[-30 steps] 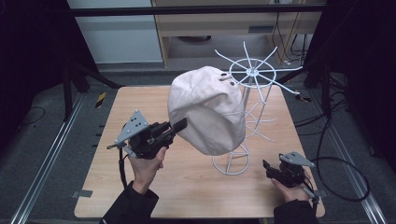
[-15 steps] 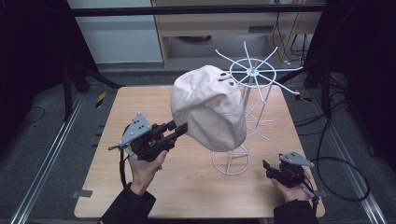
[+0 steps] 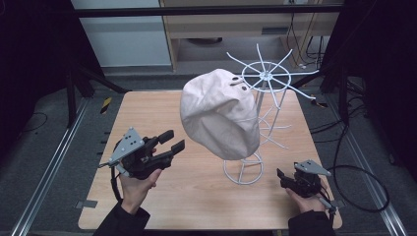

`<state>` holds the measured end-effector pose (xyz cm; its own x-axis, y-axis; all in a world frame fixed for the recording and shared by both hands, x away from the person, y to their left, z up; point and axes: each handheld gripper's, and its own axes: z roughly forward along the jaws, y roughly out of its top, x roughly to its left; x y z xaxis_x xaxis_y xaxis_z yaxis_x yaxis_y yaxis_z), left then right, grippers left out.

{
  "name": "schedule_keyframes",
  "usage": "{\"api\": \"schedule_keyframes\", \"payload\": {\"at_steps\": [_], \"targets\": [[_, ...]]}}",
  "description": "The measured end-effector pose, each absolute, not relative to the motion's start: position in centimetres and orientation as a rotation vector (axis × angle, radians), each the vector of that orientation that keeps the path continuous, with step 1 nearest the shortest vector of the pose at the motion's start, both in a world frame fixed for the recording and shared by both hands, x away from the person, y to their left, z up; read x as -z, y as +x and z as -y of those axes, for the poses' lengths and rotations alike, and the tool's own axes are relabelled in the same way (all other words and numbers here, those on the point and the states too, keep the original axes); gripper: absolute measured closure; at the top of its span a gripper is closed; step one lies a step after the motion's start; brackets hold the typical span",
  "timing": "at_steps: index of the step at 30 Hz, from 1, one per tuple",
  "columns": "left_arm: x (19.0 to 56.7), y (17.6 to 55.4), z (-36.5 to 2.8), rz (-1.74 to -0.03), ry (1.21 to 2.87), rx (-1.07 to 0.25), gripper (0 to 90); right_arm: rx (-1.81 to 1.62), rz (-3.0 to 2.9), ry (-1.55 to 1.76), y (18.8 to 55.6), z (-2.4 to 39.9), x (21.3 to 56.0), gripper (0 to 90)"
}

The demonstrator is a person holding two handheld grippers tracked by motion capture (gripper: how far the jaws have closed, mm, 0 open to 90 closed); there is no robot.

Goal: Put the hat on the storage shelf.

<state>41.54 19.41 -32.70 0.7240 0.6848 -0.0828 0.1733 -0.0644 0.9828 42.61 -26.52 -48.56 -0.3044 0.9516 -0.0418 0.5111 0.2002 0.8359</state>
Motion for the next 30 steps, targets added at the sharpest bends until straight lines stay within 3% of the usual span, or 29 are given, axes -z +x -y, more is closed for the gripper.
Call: {"api": "schedule_keyframes", "payload": {"at_steps": [13,30], "targets": [[37.2,41.3,-23.5,-0.856,1.714,-0.537,40.7,-0.992,-1.904,1.376,42.6,26.6,48.6,30.7],[45.1,43.6,-29.3,-1.217,1.803,-0.615,32.7,-0.982,-1.905,1.381,42.6,26.6,48.7,29.1]]}}
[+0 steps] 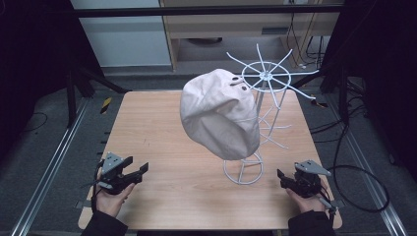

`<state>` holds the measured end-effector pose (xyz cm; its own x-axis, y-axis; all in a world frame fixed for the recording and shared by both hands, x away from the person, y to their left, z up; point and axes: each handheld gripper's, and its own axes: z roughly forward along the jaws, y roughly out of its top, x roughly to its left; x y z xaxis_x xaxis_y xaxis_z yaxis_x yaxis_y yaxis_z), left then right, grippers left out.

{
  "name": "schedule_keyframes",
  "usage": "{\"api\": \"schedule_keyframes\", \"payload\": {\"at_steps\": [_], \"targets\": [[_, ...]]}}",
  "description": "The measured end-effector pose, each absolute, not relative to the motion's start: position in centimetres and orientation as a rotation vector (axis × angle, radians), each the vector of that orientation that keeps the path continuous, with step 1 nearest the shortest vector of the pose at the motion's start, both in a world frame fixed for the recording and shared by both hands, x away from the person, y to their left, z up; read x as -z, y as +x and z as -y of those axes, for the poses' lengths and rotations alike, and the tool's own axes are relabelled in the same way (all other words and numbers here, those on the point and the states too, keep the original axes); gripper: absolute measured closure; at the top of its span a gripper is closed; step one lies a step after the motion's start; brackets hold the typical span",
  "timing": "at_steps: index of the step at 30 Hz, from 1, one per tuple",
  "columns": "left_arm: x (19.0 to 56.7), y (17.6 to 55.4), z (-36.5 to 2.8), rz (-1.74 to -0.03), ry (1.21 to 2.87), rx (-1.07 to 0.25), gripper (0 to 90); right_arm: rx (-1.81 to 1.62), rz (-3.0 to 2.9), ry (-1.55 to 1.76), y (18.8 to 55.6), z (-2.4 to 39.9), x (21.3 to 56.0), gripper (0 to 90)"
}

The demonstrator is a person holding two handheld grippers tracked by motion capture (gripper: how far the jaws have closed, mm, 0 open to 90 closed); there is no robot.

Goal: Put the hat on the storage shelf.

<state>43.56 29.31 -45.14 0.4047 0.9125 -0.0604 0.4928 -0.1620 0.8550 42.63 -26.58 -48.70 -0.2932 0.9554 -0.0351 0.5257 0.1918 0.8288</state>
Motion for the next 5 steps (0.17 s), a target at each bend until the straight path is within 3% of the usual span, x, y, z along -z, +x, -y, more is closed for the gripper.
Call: {"api": "schedule_keyframes", "payload": {"at_steps": [5], "targets": [[46.4,44.1,-30.8,-1.290,1.824,-0.662,31.5,-0.988,-1.904,1.380,42.6,26.5,48.7,28.8]]}}
